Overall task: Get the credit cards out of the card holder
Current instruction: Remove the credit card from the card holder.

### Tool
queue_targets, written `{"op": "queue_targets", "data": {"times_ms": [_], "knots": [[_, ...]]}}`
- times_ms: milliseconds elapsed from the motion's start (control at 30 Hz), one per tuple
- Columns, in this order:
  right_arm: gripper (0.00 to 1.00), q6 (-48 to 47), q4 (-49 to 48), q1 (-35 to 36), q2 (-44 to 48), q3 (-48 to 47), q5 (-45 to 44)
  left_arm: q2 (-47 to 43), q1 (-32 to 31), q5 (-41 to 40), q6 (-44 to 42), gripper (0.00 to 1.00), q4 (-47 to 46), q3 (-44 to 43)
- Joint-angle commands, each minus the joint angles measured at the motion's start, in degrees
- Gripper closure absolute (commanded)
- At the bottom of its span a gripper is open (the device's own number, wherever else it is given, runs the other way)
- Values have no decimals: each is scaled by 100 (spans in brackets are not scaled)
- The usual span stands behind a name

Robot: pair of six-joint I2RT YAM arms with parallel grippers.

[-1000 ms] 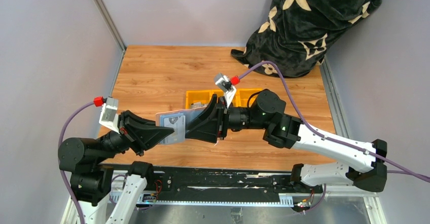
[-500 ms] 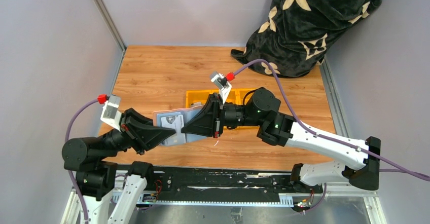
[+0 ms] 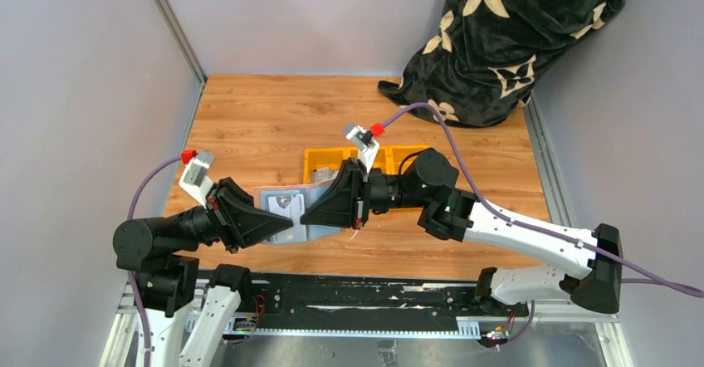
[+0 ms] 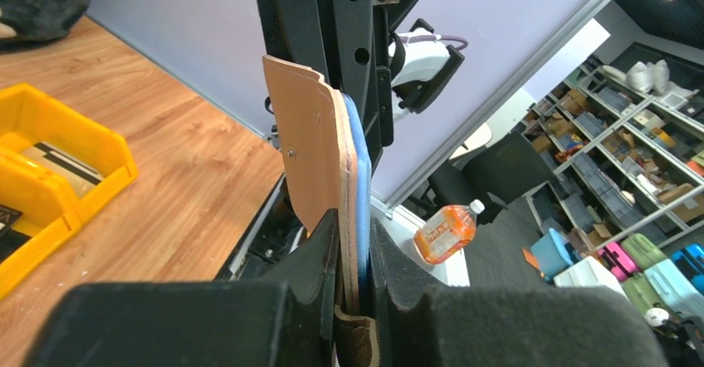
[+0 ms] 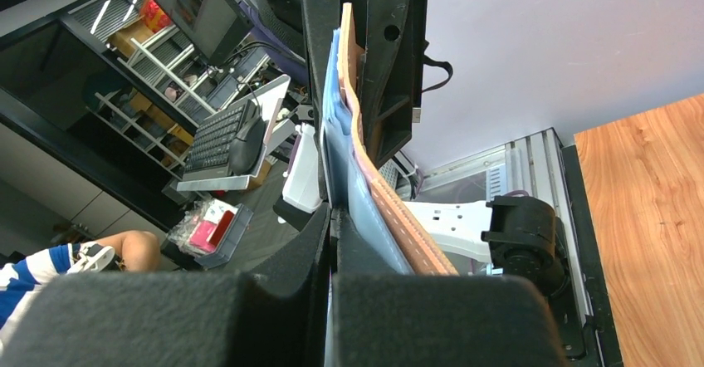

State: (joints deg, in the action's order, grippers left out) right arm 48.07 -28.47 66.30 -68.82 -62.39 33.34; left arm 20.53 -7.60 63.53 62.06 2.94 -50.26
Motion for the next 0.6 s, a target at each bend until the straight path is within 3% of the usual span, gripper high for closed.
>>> {"op": "queue_targets", "data": {"times_ms": [0, 367, 400, 500, 567], "knots": [[100, -21, -253, -162, 237, 262, 25, 73, -14, 231, 223, 88, -239, -207], [100, -199, -129, -171, 431, 465, -85, 63, -14, -14, -59, 94, 120, -324], [96, -159, -162, -170, 400, 436, -34, 46, -14, -30, -96, 96, 158, -327], [66, 38, -508, -162, 292, 412, 46, 21, -14, -115, -308, 100, 365, -351], [58, 156, -760, -162, 229, 408, 64, 12, -14, -162, -369, 100, 443, -353]]}}
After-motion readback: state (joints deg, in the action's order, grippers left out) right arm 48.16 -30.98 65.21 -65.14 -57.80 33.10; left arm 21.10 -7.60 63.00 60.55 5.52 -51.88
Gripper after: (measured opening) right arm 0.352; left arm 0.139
